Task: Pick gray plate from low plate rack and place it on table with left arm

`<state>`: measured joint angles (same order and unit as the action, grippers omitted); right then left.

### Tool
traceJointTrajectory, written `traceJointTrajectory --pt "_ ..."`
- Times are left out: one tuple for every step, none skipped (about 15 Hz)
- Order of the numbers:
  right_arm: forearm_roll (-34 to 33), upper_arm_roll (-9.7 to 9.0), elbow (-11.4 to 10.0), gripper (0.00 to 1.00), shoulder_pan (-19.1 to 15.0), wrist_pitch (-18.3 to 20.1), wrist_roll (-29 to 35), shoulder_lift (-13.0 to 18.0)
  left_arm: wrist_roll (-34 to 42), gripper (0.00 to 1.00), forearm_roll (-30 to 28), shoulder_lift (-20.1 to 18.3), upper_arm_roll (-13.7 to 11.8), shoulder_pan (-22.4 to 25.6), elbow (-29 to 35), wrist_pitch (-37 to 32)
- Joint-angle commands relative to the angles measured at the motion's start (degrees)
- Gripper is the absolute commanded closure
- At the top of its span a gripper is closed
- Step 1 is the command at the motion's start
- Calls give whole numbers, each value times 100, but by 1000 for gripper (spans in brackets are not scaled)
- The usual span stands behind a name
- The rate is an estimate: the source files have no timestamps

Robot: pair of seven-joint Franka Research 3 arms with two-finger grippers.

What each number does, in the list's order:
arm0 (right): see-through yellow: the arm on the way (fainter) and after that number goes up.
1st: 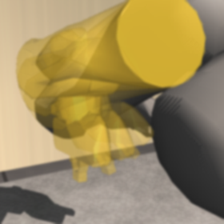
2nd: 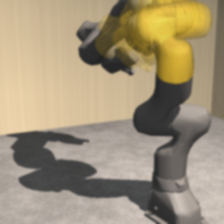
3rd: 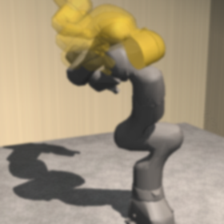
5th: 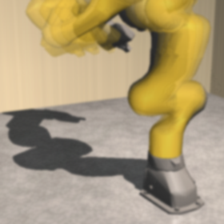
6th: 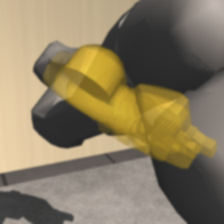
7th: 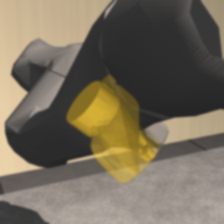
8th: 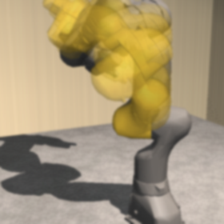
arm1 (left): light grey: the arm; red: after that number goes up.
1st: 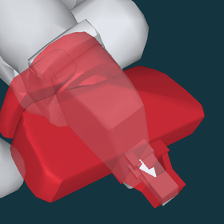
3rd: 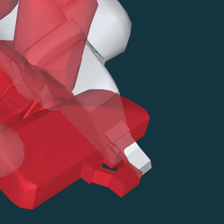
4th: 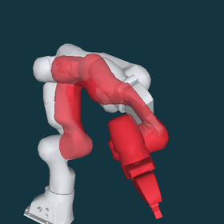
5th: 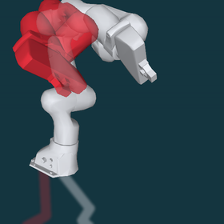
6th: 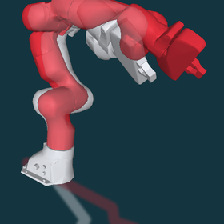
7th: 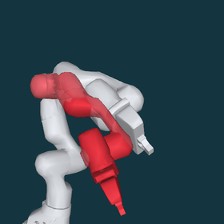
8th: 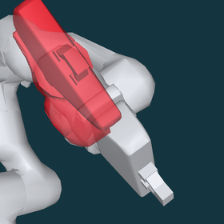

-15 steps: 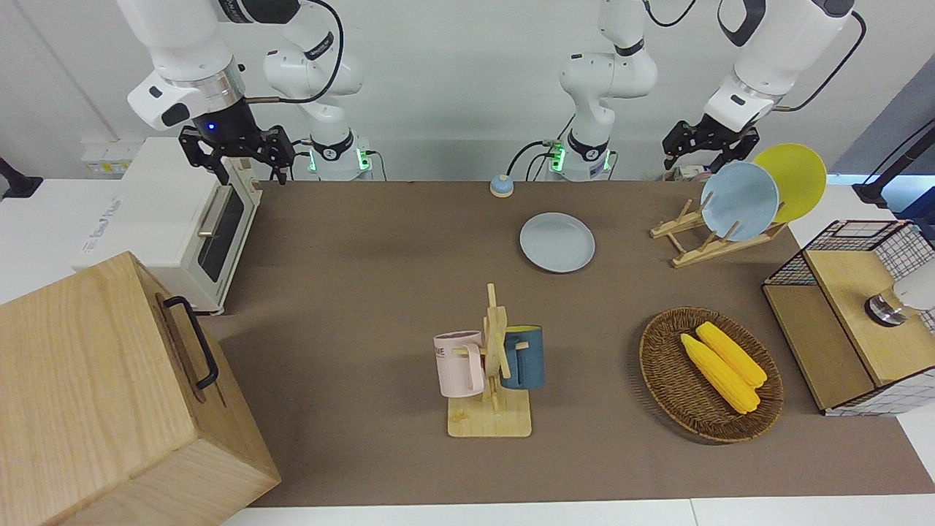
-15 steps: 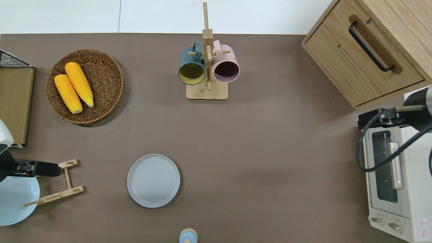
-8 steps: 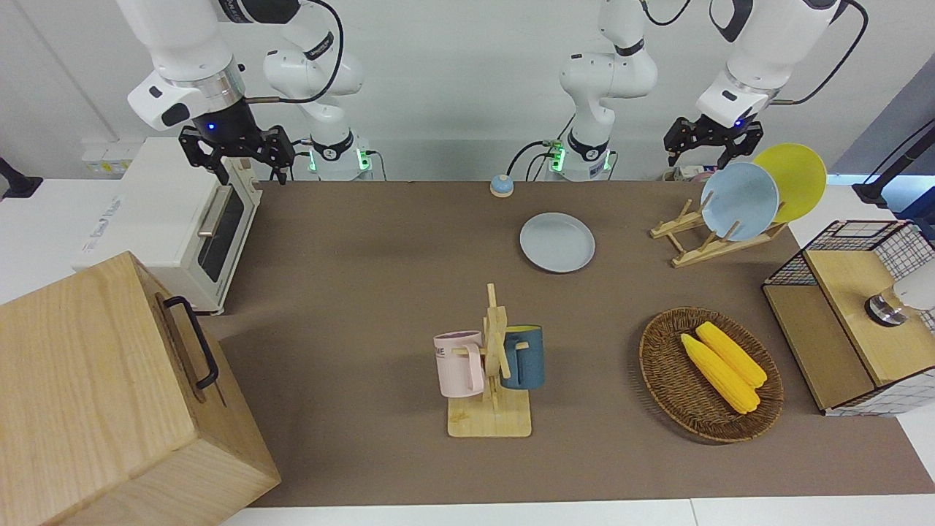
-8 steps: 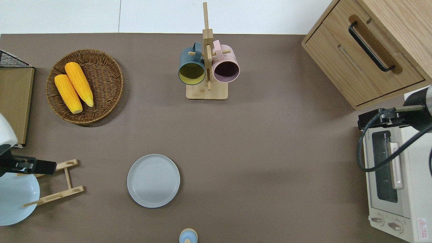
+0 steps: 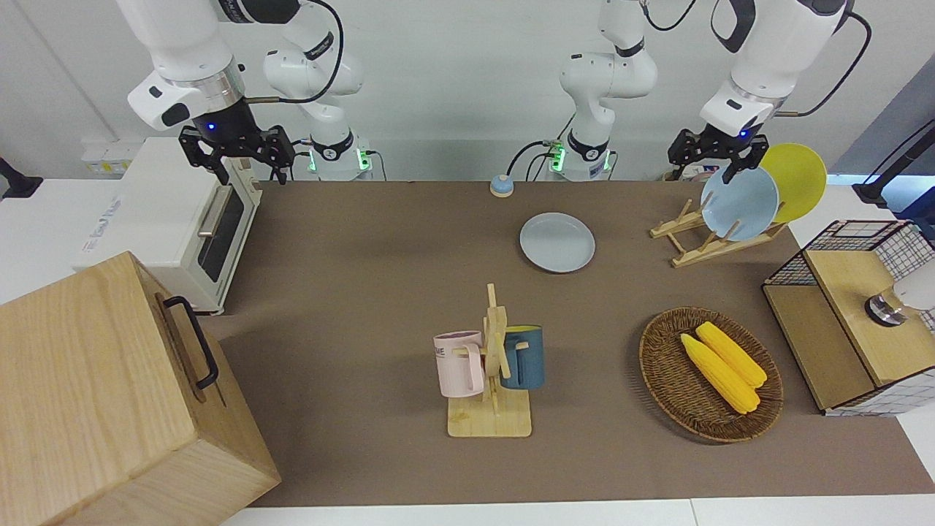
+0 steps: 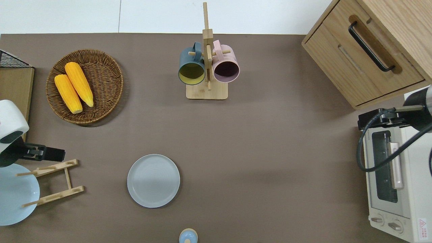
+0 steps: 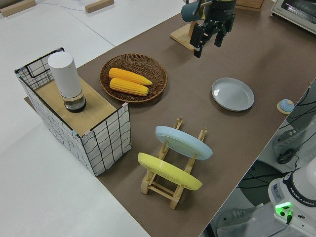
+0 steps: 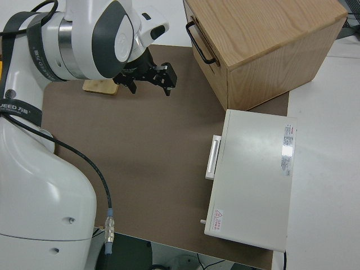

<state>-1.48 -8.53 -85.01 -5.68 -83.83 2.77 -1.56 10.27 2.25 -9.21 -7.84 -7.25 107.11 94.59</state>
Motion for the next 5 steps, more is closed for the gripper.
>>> traceJointTrajectory --pt "16 -17 29 17 -12 34 22 -11 80 0 -110 -10 -60 -48 3 7" --pt "24 -17 29 17 -12 34 22 -11 80 0 -110 -10 -60 -48 3 -10" --pt "24 -17 29 17 -12 34 22 -11 80 0 -110 -10 -60 -48 3 -28" --pt "24 -17 29 17 -12 34 22 -11 63 0 -119 -10 -60 -48 3 -28" --pt "24 -17 29 17 -12 34 22 -11 63 0 -119 -19 -60 -39 3 -28"
